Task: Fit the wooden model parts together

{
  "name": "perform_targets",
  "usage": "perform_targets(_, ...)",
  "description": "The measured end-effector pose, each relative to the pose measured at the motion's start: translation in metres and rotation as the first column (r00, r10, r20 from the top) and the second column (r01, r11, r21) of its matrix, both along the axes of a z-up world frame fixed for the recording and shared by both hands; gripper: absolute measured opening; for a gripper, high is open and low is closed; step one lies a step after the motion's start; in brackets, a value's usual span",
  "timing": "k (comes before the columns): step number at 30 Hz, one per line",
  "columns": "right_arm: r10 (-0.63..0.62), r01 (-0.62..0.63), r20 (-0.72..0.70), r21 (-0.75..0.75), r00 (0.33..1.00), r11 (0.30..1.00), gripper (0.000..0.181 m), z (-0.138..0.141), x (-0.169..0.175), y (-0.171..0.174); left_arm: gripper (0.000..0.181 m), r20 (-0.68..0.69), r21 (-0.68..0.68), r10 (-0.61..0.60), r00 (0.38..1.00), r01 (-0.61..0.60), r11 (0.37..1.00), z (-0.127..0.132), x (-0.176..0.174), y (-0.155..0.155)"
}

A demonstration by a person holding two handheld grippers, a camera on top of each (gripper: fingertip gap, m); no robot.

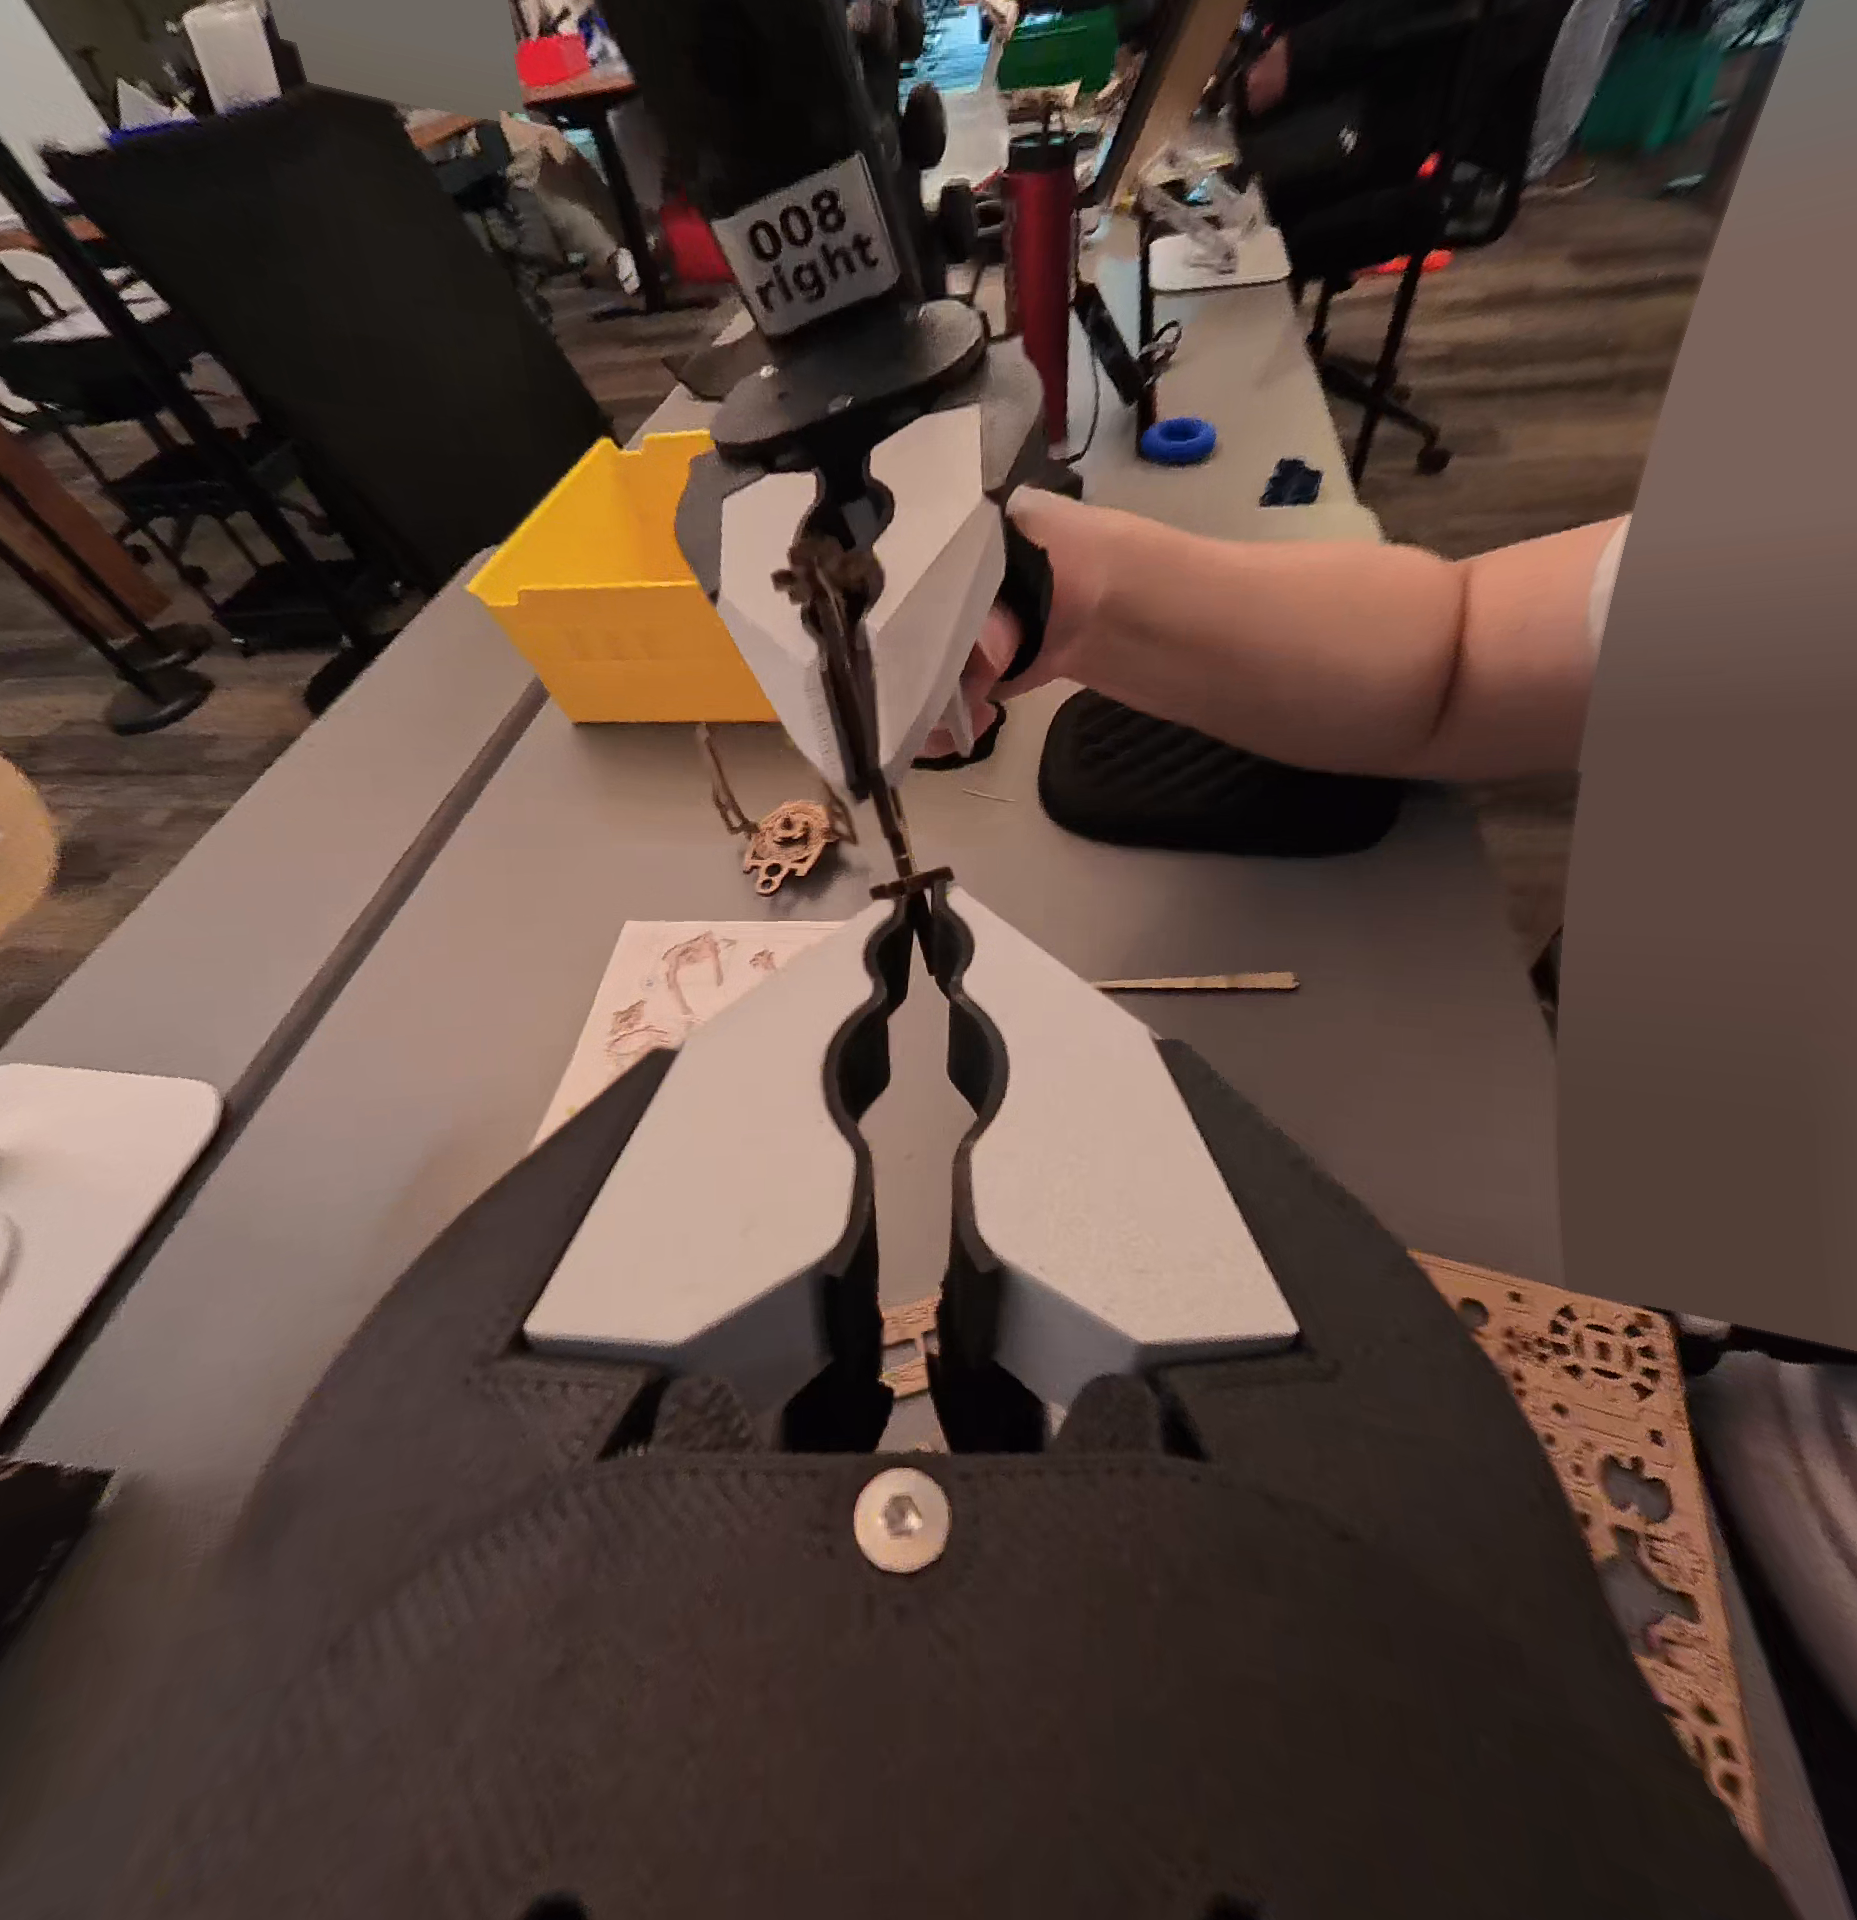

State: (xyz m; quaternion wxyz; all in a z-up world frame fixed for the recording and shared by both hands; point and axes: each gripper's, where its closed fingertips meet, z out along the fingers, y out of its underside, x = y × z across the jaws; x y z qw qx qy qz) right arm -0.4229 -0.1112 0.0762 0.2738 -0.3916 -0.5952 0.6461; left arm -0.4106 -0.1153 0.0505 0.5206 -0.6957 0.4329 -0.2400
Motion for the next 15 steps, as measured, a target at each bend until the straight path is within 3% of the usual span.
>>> perform_targets(10, -0.023, 0.015, 0.076, 0.111, 0.997, 0.994, 0.002, -0.014, 0.000, -0.001, 0.000, -0.027, -0.065, -0.020, 0.999, 0.018, 0.998, -0.014, 0.001, 0.002)
perform_targets(15, 0.029, -0.024, -0.042, 0.134, 0.999, 0.991, 0.001, -0.003, 0.004, -0.007, 0.000, -0.025, -0.001, -0.035, 0.999, 0.035, 0.999, -0.006, 0.003, -0.001)
